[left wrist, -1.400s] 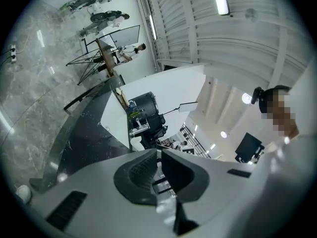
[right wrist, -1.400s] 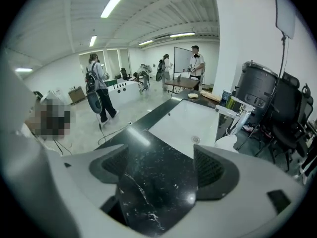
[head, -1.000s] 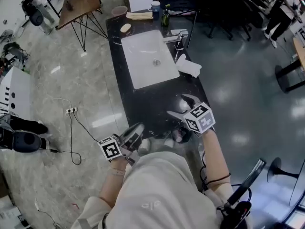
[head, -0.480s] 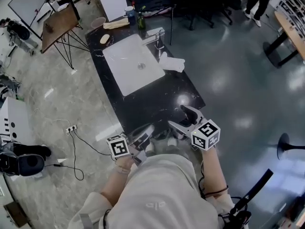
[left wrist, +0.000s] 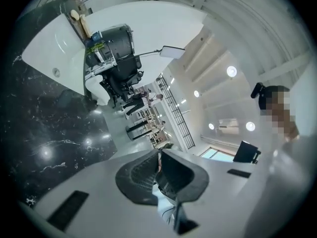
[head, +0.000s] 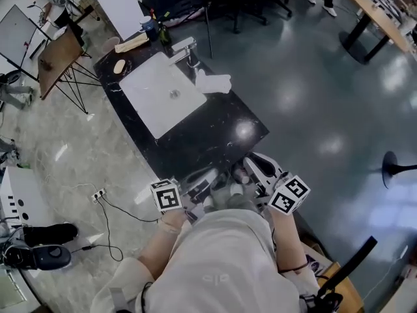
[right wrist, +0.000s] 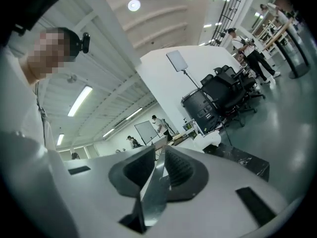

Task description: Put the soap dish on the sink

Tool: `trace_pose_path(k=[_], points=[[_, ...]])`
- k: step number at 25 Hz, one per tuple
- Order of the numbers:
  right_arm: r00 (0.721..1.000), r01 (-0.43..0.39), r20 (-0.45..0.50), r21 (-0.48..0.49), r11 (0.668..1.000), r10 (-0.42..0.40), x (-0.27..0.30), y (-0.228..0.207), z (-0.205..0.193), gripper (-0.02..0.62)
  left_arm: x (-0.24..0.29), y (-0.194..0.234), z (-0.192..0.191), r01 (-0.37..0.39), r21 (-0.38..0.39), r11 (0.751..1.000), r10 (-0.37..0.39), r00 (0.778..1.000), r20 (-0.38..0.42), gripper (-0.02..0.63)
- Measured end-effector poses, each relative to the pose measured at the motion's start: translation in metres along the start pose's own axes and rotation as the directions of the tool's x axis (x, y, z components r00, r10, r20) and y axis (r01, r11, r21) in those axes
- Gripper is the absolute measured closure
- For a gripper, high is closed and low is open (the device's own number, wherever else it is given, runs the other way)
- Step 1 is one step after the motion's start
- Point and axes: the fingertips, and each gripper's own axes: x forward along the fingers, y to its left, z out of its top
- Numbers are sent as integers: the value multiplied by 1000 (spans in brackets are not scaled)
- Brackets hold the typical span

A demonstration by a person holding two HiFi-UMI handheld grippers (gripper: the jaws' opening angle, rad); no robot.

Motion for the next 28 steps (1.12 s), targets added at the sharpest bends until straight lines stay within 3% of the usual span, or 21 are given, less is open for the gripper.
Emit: trace_pose_path(k=[6, 16, 28], points=[[994, 19, 101, 110, 994, -31, -19, -9, 0, 548, 20, -1, -6, 36, -6, 999, -36, 997, -65, 597], [988, -14, 151, 202, 979, -17, -24, -16, -5, 553, 44, -2, -7, 80, -17, 997, -81, 993, -91, 597], [987, -38, 158, 186, 982, 8, -22, -20, 1, 557, 54, -9, -4, 137, -85, 987, -140, 989, -41, 598]])
